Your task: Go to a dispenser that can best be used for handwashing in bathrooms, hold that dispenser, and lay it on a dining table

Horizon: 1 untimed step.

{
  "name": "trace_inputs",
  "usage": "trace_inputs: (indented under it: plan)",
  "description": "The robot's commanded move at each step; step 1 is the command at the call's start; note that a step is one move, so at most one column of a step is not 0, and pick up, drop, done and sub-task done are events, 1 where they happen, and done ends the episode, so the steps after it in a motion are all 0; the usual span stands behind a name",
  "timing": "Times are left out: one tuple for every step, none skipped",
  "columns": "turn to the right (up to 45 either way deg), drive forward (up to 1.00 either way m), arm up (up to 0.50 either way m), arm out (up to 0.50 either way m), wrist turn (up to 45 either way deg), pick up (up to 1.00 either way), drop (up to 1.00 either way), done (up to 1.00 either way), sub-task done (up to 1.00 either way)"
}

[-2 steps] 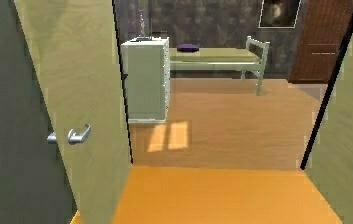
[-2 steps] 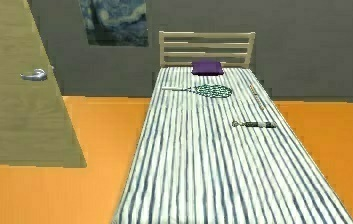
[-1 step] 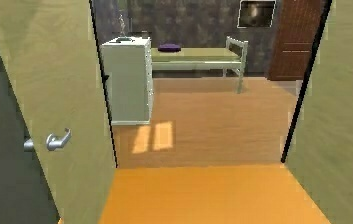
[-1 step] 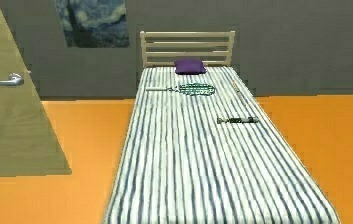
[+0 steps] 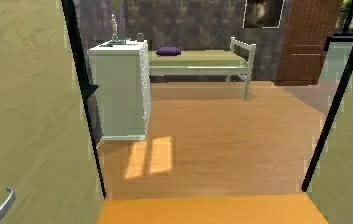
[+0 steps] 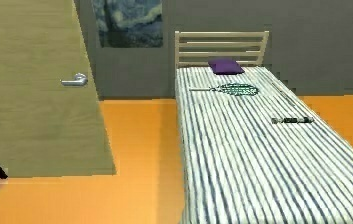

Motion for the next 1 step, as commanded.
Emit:
trace_inputs:
  plan:
    - [15.0,0.0,0.0,0.0,0.0,0.0,0.0,0.0,0.0]
